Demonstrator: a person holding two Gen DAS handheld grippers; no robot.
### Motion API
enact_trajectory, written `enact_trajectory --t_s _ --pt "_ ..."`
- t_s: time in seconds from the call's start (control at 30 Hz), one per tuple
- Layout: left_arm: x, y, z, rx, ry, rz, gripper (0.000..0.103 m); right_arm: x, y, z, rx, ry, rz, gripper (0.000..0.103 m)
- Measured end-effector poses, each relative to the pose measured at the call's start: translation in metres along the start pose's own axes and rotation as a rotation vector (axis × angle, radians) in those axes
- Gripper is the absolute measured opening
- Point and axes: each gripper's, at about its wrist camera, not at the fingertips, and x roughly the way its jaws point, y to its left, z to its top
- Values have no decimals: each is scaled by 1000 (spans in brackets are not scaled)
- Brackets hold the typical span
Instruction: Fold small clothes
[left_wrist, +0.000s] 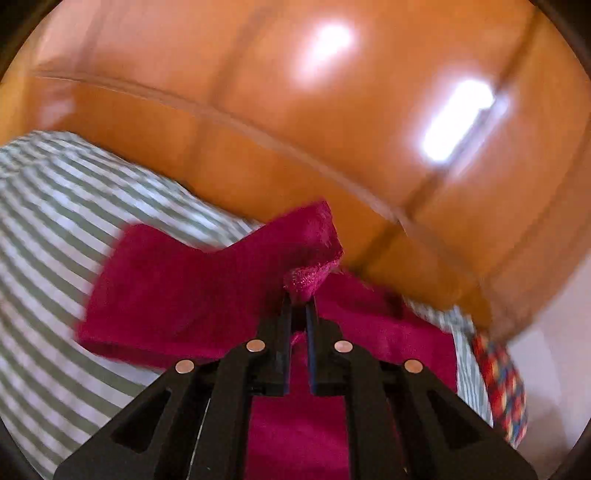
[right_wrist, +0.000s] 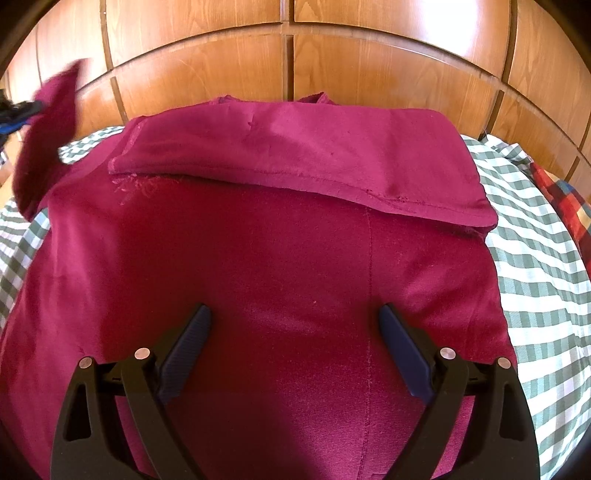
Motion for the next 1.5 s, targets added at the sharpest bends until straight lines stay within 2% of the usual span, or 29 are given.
enact_trajectory --t_s 0.1,0.17,0.23,0.3,0.4,0.5,0.57,0.73,0.77,0.8,0.87,0.9,1.07,1.2,1.33,1.5 --pt "33 -21 -29 12 103 1 15 -1 -2 1 7 6 14 91" --pt "33 -35 -52 31 132 6 30 -4 -3 4 12 15 29 91" --pt "28 -33 -60 49 127 15 43 -8 -6 9 34 23 54 87" --pt "18 -24 -66 58 107 21 44 -11 -9 17 85 27 121 77" --pt "3 -8 -82 58 101 45 43 -10 -7 38 193 42 314 66" --pt "5 14 -93 53 118 89 41 1 17 60 225 71 452 64" --pt "7 22 -103 51 126 135 41 13 43 75 212 98 497 64" --pt "19 39 -116 -6 142 127 36 47 97 99 161 150 436 64" --pt "20 40 -117 -9 142 124 36 50 104 102 136 148 413 59" --pt "21 40 -117 -9 142 123 36 50 116 107 78 148 372 35" --pt "22 39 -117 1 140 127 36 44 123 114 11 145 314 8" --pt "23 38 -118 5 137 128 36 36 123 118 -6 121 309 5" --pt "23 40 -119 -3 132 115 37 -35 83 153 -5 -75 321 5" --pt "19 43 -122 2 132 117 37 -58 35 177 22 -139 258 5" --pt "19 41 -123 8 132 124 37 -47 -26 181 90 -124 148 5" --pt "21 37 -123 19 137 137 37 -18 -87 160 185 -50 44 5"
